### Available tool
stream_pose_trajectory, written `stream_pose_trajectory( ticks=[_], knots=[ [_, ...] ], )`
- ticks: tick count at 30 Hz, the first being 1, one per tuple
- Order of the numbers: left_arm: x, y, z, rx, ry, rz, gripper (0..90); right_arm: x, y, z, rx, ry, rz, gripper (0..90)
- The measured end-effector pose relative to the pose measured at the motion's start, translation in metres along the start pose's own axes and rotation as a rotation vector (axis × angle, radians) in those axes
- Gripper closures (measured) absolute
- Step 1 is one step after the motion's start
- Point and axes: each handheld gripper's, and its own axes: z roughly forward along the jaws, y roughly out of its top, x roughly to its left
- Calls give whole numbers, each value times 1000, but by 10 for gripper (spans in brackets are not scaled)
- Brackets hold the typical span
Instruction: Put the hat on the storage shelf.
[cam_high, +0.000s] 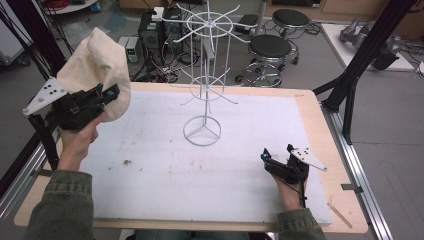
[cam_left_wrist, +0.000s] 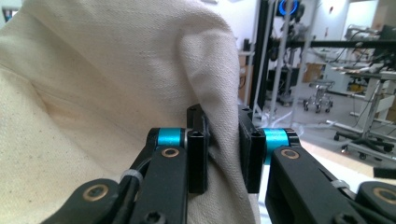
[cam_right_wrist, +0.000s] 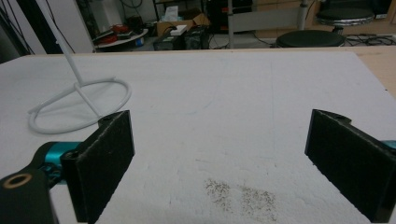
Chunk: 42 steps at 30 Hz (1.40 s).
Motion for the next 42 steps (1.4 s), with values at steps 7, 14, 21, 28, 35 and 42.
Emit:
stream_pose_trajectory(
  ticks=[7,14,21,28,35,42],
  knots=[
    [-12,26,-4,-72,-29,47,772,2,1,-2,-18,-3,-31,71],
    [-19,50,-2,-122,-54,91,772,4,2,-3,-12,-1,-40,71],
    [-29,71,9,-148,-122,114,772,5,2,-3,-13,0,-44,71],
    [-44,84,35,-167,-197,115,771,6,2,-4,-12,3,-49,71],
    [-54,83,62,-153,-245,113,769,6,2,-4,-15,11,-51,71],
    [-62,84,79,-170,-302,87,770,7,2,-4,-13,13,-48,72]
  ],
)
